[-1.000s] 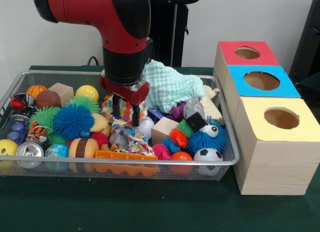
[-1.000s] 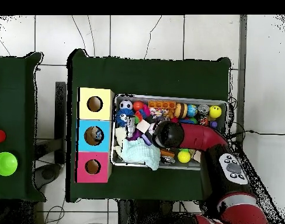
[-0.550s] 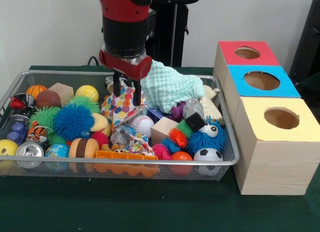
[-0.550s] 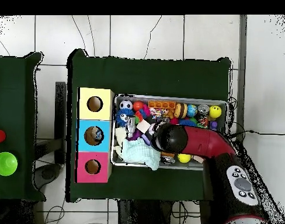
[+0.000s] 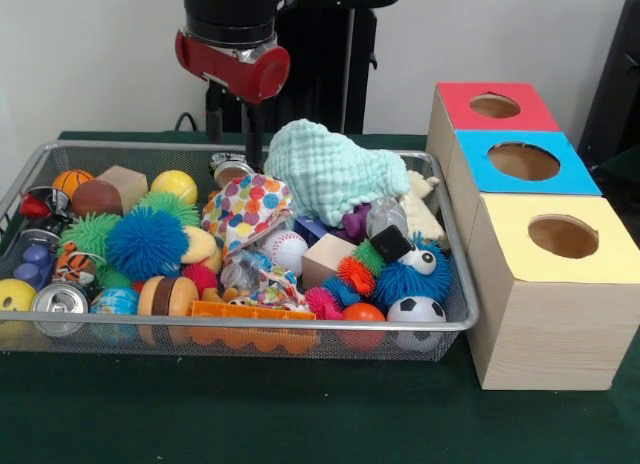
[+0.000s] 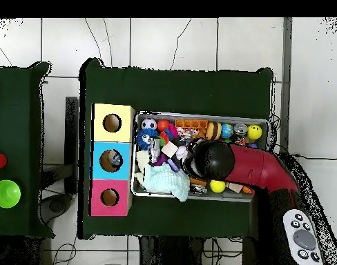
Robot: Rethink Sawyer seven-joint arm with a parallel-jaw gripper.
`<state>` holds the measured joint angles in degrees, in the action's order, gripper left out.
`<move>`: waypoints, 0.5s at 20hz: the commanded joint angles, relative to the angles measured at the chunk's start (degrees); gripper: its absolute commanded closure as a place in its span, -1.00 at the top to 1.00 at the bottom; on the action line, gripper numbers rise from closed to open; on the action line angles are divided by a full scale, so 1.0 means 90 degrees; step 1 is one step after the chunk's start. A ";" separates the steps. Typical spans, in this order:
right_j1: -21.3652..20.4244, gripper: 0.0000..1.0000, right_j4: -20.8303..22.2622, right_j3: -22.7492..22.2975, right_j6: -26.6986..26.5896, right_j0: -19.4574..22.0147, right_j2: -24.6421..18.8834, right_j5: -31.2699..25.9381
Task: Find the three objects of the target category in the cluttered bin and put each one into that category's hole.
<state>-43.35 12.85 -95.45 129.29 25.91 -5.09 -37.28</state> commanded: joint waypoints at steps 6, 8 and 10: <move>0.0744 1.00 0.0177 0.1260 0.0629 -0.0360 0.0449 -0.0167; 0.0932 1.00 0.0125 0.1403 0.0633 -0.0392 0.0476 -0.0124; 0.1109 1.00 0.0078 0.1447 0.0685 -0.0432 0.0491 0.0016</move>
<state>-38.75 12.85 -86.74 129.29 22.97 -1.07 -37.28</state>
